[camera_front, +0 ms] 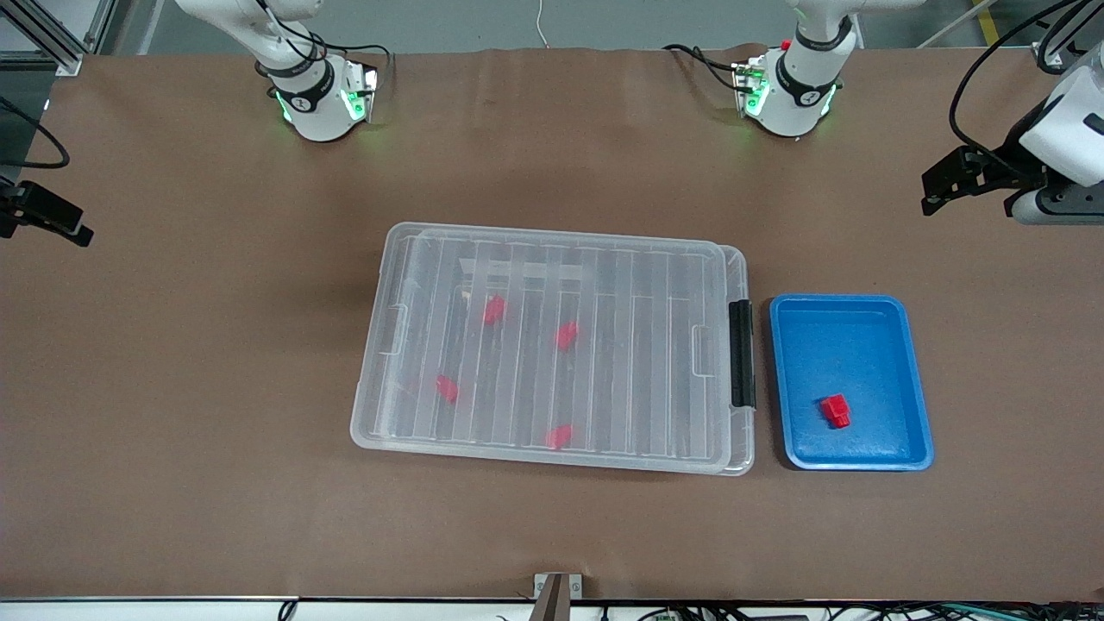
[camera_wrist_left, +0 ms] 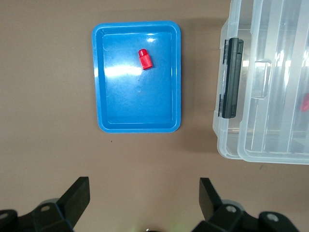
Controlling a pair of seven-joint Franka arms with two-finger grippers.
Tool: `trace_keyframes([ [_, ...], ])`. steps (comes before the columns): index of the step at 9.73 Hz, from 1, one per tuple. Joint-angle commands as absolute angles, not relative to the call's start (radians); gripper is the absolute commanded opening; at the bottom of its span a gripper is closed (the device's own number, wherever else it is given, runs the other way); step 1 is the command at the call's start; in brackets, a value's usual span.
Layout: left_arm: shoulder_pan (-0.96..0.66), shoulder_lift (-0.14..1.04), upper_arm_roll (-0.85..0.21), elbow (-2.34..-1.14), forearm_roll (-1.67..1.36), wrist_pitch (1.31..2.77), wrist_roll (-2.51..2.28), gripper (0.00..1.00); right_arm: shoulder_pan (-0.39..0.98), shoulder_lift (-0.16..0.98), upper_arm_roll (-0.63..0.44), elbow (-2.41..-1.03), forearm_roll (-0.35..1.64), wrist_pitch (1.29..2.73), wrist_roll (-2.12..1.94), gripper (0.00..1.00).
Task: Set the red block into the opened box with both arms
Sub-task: 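Reach the left gripper to the red block while the right gripper nears the box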
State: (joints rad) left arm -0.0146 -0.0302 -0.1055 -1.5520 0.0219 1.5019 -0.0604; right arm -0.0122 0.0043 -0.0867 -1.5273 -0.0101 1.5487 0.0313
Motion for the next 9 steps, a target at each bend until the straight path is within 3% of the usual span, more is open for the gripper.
trace_keyframes([
  [1,-0.011,-0.014,-0.104,-1.562,0.006,1.489,-0.069,1.0,-0.021,0.009,-0.081,-1.513,0.0,1.536,0.023,1.0],
  [6,-0.009,0.066,-0.104,-1.508,0.015,1.508,-0.072,1.0,0.079,0.079,-0.02,-1.511,0.049,1.538,0.069,1.0],
  [9,0.017,0.2,-0.101,-1.513,0.047,1.674,-0.078,1.0,0.107,0.236,0.179,-1.522,0.042,1.704,0.334,1.0],
])
